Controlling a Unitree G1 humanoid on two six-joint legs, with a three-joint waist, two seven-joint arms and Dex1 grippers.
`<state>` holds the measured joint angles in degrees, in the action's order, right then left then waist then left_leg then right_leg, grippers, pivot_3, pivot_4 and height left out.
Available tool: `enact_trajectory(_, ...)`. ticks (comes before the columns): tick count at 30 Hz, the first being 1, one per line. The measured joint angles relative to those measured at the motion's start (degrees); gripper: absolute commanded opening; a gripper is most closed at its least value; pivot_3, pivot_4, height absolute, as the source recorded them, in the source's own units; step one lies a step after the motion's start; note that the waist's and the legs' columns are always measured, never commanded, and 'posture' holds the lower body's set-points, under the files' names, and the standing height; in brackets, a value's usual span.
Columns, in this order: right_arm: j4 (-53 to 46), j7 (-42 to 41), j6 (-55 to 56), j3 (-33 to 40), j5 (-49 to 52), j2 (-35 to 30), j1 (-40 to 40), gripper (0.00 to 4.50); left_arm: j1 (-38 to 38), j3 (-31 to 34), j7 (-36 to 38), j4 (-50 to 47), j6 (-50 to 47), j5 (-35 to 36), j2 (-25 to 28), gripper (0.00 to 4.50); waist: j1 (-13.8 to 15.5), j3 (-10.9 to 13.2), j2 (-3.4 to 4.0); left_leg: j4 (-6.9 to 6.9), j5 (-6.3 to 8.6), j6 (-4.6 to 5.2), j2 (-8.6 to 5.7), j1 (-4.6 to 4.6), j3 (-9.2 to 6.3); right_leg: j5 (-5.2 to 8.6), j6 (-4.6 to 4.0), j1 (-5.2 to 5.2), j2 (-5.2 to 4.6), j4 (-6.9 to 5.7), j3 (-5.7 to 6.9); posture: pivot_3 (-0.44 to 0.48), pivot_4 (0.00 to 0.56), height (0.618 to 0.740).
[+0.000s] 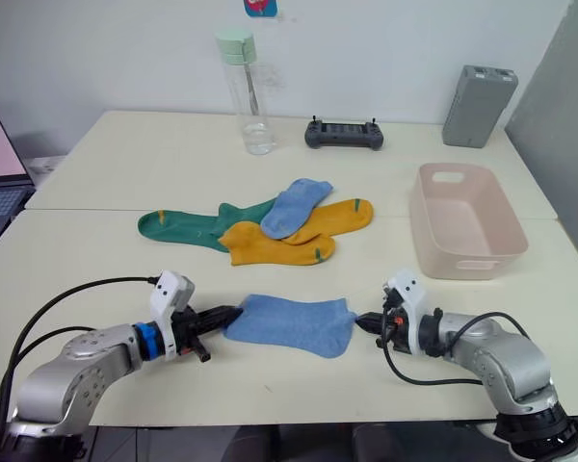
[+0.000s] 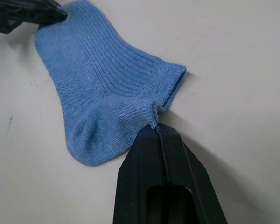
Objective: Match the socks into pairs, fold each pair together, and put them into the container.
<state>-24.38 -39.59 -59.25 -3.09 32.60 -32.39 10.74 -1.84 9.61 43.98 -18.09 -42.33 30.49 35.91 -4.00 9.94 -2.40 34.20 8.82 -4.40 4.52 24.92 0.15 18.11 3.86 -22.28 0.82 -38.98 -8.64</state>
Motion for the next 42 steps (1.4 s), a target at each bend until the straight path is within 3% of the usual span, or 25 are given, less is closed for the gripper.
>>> enact_trajectory(7, 4.15, -1.73, 1.25, 0.72, 0.15, -2.82, 3.03, 0.02, -4.04, 2.27, -7.4, -8.02, -4.26, 3.45, -3.96, 0.0, -0.11, 0.0, -0.01, 0.09, -0.01, 0.01, -0.02, -0.01, -0.03, 0.02, -0.04, 0.03, 0.01, 0.0, -0.01, 0.0, 0.15, 0.74)
enact_trajectory(16, 4.99, -5.35, 2.08, 0.73, 0.18, -6.75, 2.69, 0.02, -4.26, -0.89, -12.35, -9.55, -4.58, 2.93, -6.58, 0.0, -0.16, 0.0, -0.01, 0.09, -0.01, 0.0, -0.03, -0.01, -0.03, 0.02, -0.04, 0.02, 0.02, 0.01, -0.02, 0.0, 0.15, 0.74)
enact_trajectory(22, 4.54, -6.0, 2.88, 0.7, 0.14, -7.46, 1.18, 0.0, -4.73, -2.28, -12.19, -9.69, -3.05, 2.13, -6.17, 1.53, -0.19, 0.0, -0.01, 0.09, -0.01, 0.0, -0.03, -0.01, -0.03, 0.03, -0.05, 0.01, 0.02, 0.01, -0.03, 0.0, 0.15, 0.74)
enact_trajectory(26, 3.57, -5.5, 2.76, 4.77, 2.37, -7.38, -1.1, 1.38, -4.17, 2.25, -10.76, -8.24, -1.97, 2.53, -2.77, 2.87, -0.28, 0.01, -0.03, 0.09, 0.0, 0.0, -0.02, -0.01, -0.04, 0.03, -0.06, 0.0, 0.03, 0.0, -0.02, 0.0, 0.15, 0.74)
enact_trajectory(27, 3.2, -5.58, 2.87, 5.94, 2.51, -8.06, -1.58, 1.73, -4.02, 3.85, -9.67, -7.42, -1.29, 2.57, -1.18, 2.87, -0.31, 0.02, -0.03, 0.09, 0.0, 0.0, -0.03, -0.01, -0.03, 0.04, -0.07, -0.02, 0.02, 0.01, -0.03, 0.0, 0.15, 0.74)
enact_trajectory(30, 1.45, -7.29, 4.79, 8.89, 4.28, -9.18, -1.62, 2.73, -2.84, 7.56, -4.12, -4.14, 2.97, 2.54, 3.93, 2.87, -0.45, 0.02, -0.03, 0.08, 0.0, 0.0, -0.02, -0.03, -0.02, 0.05, -0.1, -0.03, 0.01, 0.02, -0.01, 0.0, 0.15, 0.74)
enact_trajectory(32, -0.65, -9.17, 7.55, 7.75, 4.53, -8.45, -0.42, 2.56, -2.3, 6.42, 0.21, -3.51, 8.08, 0.36, 6.55, 2.68, -0.67, 0.02, -0.03, 0.07, 0.0, -0.01, -0.02, -0.03, 0.01, 0.06, -0.1, -0.03, 0.0, 0.05, -0.03, 0.0, 0.15, 0.74)
enact_trajectory(33, -0.58, -9.73, 10.25, 5.51, 3.23, -7.65, 0.62, 2.36, -1.84, 4.63, 2.69, -2.62, 11.46, -1.46, 7.76, 2.48, -0.72, 0.01, -0.04, 0.06, 0.0, -0.01, -0.02, -0.09, -0.01, 0.07, -0.12, -0.06, 0.0, 0.06, -0.01, 0.0, 0.15, 0.74)
enact_trajectory(36, 1.64, -11.76, 20.95, -5.34, -4.96, -4.5, 3.52, 1.25, 2.09, -2.73, 9.37, -0.59, 18.8, -4.53, 7.91, 1.58, -0.85, 0.02, -0.03, 0.05, 0.01, -0.01, -0.01, -0.1, 0.03, 0.06, -0.13, -0.06, -0.02, 0.09, -0.01, 0.0, 0.15, 0.74)
enact_trajectory(39, 6.27, -12.85, 27.88, -11.4, -10.98, -2.2, 5.81, 0.14, 5.54, -7.64, 12.1, 0.72, 21.93, -6.51, 7.13, 0.62, -0.72, 0.02, -0.03, 0.03, 0.0, -0.01, -0.02, 0.01, 0.06, 0.06, -0.12, -0.02, -0.04, 0.06, -0.01, 0.0, 0.15, 0.74)
enact_trajectory(41, 10.26, -12.84, 31.48, -14.25, -14.59, 0.04, 8.35, 0.0, 9.47, -11.87, 12.96, 3.06, 24.06, -9.35, 4.92, 0.04, -0.62, 0.02, -0.03, 0.03, 0.0, 0.0, -0.03, 0.0, -0.01, 0.04, -0.09, -0.01, 0.02, 0.0, 0.04, 0.0, 0.15, 0.74)
enact_trajectory(42, 12.06, -12.85, 33.26, -15.88, -16.29, 1.19, 9.25, 0.0, 11.14, -14.57, 13.07, 4.21, 25.28, -11.05, 3.48, 0.04, -0.58, 0.02, -0.03, 0.02, -0.01, 0.0, -0.02, -0.01, -0.03, -0.02, 0.02, 0.01, 0.04, 0.0, 0.05, 0.0, 0.15, 0.74)
